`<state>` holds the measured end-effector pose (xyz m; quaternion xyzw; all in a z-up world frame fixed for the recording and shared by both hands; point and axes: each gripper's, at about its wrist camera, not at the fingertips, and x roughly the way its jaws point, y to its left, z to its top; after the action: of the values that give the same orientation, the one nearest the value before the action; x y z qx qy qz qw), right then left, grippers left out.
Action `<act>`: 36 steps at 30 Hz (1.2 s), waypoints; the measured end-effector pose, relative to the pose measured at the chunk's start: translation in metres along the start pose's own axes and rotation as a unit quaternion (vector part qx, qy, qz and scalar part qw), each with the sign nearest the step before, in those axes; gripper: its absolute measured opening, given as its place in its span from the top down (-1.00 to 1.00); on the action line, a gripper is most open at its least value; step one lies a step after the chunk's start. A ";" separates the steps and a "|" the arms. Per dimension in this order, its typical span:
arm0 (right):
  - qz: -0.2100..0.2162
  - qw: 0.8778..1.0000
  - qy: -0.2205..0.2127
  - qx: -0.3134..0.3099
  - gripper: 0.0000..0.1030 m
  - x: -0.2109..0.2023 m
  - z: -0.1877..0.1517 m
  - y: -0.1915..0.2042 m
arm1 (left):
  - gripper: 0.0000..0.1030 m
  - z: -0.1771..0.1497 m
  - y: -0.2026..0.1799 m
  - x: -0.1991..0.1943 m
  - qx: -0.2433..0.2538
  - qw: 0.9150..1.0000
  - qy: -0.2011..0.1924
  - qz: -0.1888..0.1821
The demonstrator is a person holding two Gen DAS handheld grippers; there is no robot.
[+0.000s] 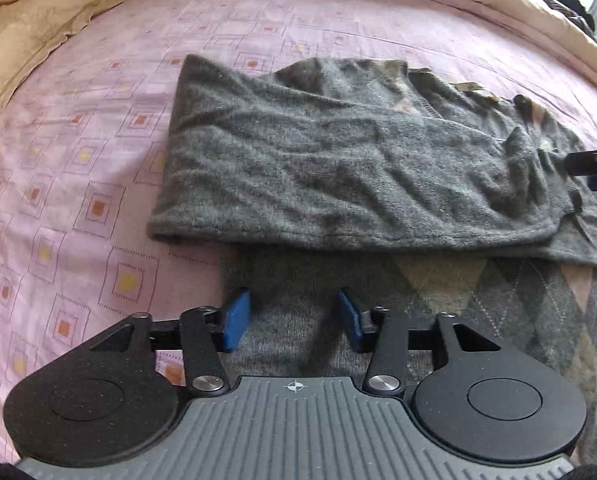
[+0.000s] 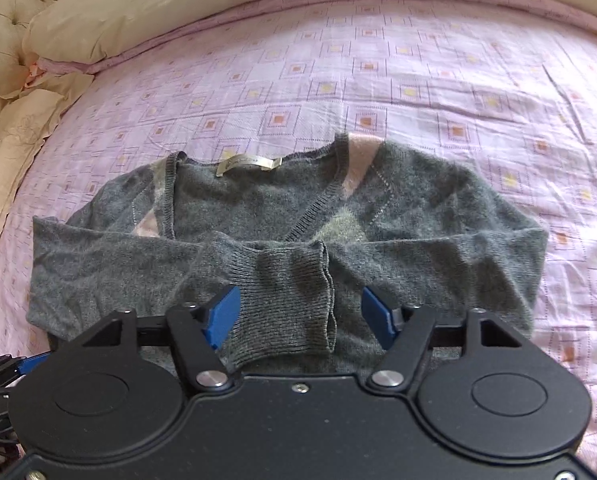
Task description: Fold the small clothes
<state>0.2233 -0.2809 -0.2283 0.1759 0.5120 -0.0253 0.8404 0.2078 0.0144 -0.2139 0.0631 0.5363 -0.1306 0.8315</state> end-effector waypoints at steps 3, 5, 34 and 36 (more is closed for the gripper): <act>-0.001 1.000 0.012 0.005 -0.29 0.009 0.001 -0.002 | -0.36 0.000 -0.006 0.003 0.013 1.000 0.001 -0.008; 0.002 1.000 0.019 0.011 -0.17 0.013 0.001 -0.003 | -0.43 0.000 -0.010 0.004 0.018 1.000 0.002 -0.006; -0.060 0.997 0.022 0.031 0.80 -0.048 -0.017 -0.062 | -0.45 0.008 -0.007 -0.001 0.015 1.000 0.024 -0.013; -0.064 0.997 0.027 0.031 0.80 -0.045 -0.021 -0.063 | -0.35 0.011 -0.003 -0.013 0.013 1.000 0.015 -0.010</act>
<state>0.1699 -0.3393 -0.2145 0.1690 0.5435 -0.0902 0.8173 0.2113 0.0104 -0.1976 0.0707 0.5479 -0.1448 0.8209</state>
